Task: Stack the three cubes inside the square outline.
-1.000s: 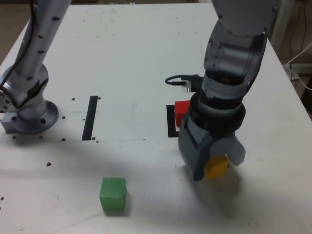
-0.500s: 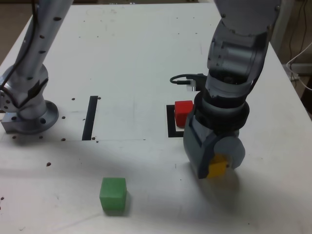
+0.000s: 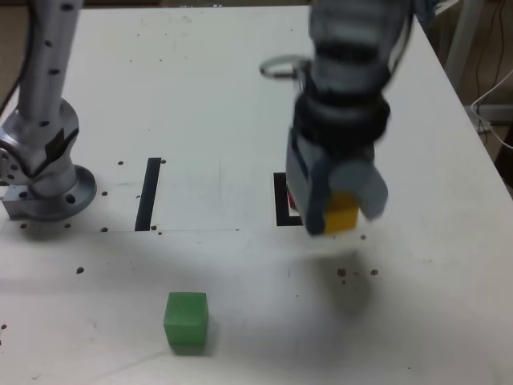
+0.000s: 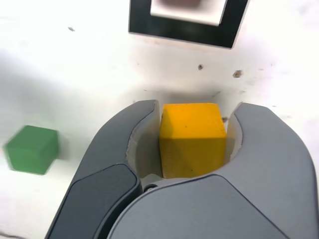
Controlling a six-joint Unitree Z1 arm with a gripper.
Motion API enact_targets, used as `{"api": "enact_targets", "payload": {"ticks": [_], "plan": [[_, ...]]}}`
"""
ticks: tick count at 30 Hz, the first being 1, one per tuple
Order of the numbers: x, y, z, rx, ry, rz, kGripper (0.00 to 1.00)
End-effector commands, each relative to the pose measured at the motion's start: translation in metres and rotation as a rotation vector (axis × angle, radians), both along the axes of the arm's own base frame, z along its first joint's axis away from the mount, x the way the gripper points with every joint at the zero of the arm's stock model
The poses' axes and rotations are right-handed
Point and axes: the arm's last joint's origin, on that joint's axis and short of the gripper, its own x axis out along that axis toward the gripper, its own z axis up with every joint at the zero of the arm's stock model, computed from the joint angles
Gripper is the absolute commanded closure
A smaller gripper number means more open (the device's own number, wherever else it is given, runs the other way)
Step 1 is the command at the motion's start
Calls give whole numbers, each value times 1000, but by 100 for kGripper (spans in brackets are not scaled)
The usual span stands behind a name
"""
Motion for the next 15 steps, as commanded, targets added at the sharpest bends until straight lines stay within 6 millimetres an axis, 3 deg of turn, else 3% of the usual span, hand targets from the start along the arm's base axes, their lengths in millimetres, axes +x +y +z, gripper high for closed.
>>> {"api": "enact_targets", "payload": {"ticks": [1, 6, 15], "plan": [[-7, 13, 10, 9, 0, -11, 83], [-12, 42, 16, 24, 19, -37, 83], [-15, 93, 4, 34, 67, -22, 83]]}}
